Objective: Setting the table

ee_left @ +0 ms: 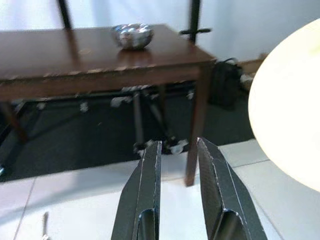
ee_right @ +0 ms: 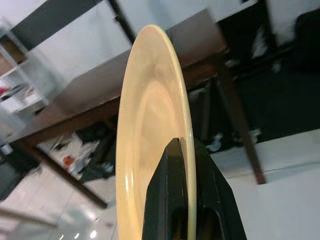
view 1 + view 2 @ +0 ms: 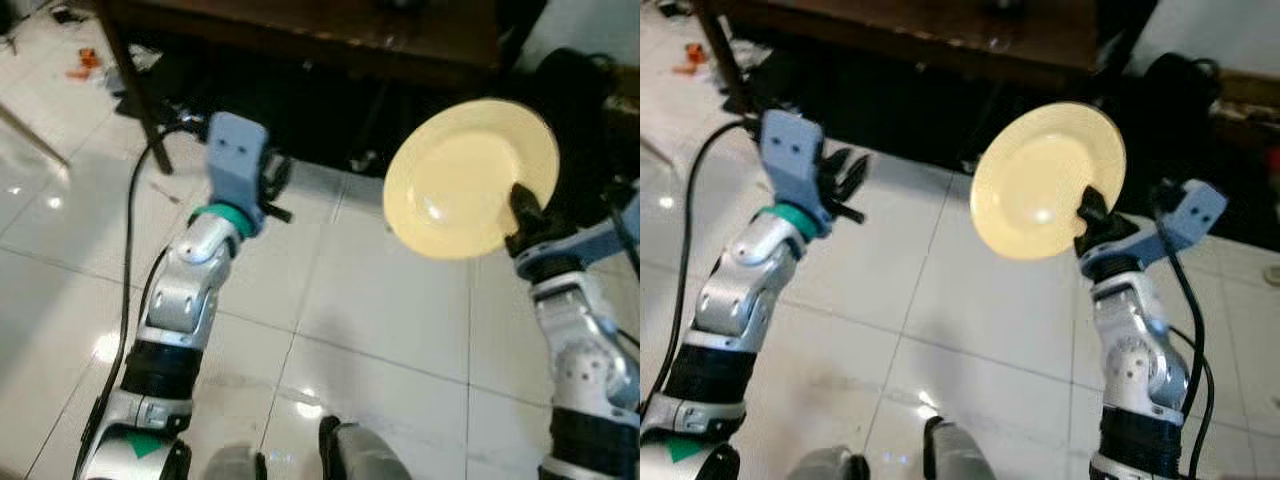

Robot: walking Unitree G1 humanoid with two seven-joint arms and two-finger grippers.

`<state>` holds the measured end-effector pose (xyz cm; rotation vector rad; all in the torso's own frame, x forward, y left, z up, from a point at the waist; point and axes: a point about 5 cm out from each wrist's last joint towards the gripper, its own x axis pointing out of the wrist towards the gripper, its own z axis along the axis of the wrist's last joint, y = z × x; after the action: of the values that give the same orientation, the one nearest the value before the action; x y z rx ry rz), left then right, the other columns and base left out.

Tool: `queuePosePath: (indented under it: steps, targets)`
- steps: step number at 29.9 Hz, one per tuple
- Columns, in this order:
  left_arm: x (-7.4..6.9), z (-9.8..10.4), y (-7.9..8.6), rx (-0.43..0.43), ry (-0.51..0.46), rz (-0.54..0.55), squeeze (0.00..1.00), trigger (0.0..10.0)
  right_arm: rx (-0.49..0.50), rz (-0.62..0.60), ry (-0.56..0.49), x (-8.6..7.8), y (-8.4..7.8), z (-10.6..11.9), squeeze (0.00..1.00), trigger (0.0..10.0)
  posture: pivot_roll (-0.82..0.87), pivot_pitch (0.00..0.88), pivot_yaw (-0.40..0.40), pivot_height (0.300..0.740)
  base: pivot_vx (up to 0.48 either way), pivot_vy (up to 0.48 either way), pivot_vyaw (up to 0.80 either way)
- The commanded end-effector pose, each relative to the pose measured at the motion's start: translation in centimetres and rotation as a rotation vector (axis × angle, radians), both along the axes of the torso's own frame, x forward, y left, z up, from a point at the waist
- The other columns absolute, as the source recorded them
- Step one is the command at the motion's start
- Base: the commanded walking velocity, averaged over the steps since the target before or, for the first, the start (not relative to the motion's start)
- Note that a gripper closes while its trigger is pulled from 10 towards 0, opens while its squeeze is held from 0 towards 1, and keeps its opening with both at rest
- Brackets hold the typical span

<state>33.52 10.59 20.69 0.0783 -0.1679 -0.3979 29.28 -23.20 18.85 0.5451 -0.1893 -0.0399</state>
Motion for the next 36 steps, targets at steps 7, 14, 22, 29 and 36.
queuePosePath:
  steps: [7, 14, 22, 29, 36]
  targets:
    - [0.2, -0.3, 0.0, -0.007, 0.011, 0.021, 0.00, 10.0, 0.012, -0.008, 0.009, -0.1, -0.2, -0.3, 0.00, 10.0, 0.10, 0.063, 0.016, 0.740, 0.000, 0.000, -0.80]
    - [0.4, 0.2, 0.0, 0.015, -0.043, 0.063, 0.00, 10.0, 0.013, 0.014, -0.010, 0.1, 0.2, 0.0, 0.00, 10.0, 0.10, 0.061, 0.016, 0.740, 0.137, 0.000, -0.46]
    - [0.7, 0.3, 0.1, 0.034, -0.065, 0.116, 0.00, 10.0, 0.033, 0.057, -0.038, 0.1, 0.9, 0.4, 0.00, 10.0, 0.10, 0.064, 0.016, 0.740, 0.457, 0.000, 0.00]
    - [0.8, 0.5, 0.0, 0.043, -0.081, 0.126, 0.00, 10.0, 0.121, 0.141, -0.073, 0.3, 2.0, 1.0, 0.00, 10.0, 0.10, 0.067, 0.017, 0.740, 0.472, 0.000, 0.00]
    - [0.7, 0.5, -0.3, 0.060, -0.107, 0.116, 0.00, 10.0, 0.181, 0.155, -0.096, 0.5, 2.5, 1.5, 0.00, 10.0, 0.10, 0.070, 0.017, 0.740, 0.472, 0.000, 0.00]
